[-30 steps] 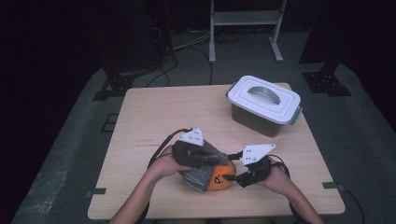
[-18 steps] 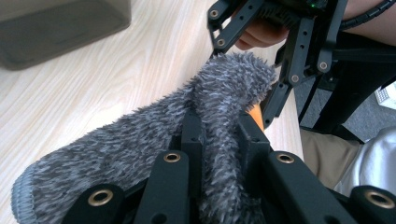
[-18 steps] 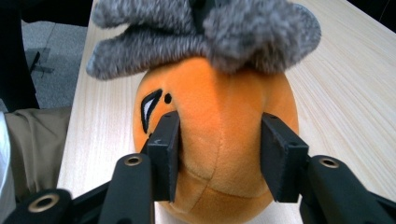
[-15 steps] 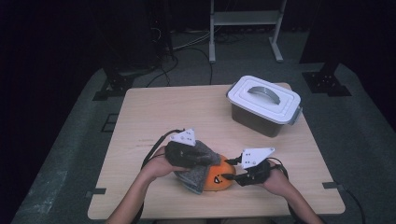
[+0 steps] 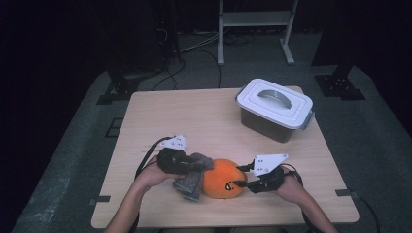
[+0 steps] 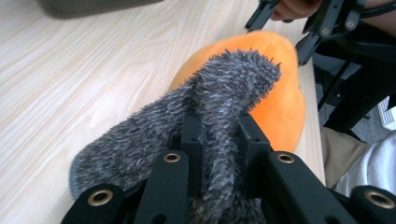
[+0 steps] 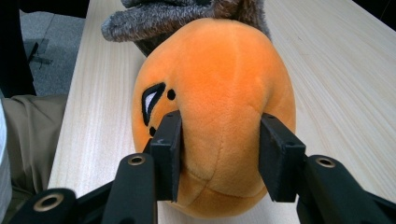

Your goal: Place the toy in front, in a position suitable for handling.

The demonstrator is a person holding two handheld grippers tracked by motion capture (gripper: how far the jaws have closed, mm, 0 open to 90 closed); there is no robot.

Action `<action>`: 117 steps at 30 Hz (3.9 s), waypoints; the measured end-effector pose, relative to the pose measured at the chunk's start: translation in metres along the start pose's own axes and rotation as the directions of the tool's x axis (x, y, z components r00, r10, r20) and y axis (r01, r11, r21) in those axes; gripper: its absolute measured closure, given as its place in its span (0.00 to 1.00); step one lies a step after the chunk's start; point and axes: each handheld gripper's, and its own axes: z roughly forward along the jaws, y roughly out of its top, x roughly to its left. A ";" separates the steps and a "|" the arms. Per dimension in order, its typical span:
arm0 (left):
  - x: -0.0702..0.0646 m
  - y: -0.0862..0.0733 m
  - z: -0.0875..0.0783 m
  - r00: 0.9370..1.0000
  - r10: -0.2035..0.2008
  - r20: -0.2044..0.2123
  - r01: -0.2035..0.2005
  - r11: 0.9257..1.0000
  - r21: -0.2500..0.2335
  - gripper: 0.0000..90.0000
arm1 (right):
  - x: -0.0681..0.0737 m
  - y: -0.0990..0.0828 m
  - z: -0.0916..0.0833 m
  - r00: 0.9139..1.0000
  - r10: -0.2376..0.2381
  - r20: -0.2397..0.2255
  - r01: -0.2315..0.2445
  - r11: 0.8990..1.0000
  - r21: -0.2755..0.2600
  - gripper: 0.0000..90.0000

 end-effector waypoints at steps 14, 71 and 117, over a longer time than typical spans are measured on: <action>-0.009 0.027 0.000 0.998 0.051 0.025 -0.050 0.998 -0.039 0.85 | 0.005 0.018 0.000 0.993 -0.106 0.044 0.105 0.994 0.022 0.61; -0.015 0.031 0.013 0.998 0.044 0.047 -0.045 0.999 0.006 0.85 | -0.013 -0.004 -0.006 0.996 0.087 0.008 -0.087 0.996 0.017 0.41; -0.007 -0.001 0.010 0.998 -0.017 0.061 0.018 1.000 -0.013 0.85 | -0.016 -0.015 -0.015 0.989 0.143 -0.031 -0.143 0.989 0.031 0.49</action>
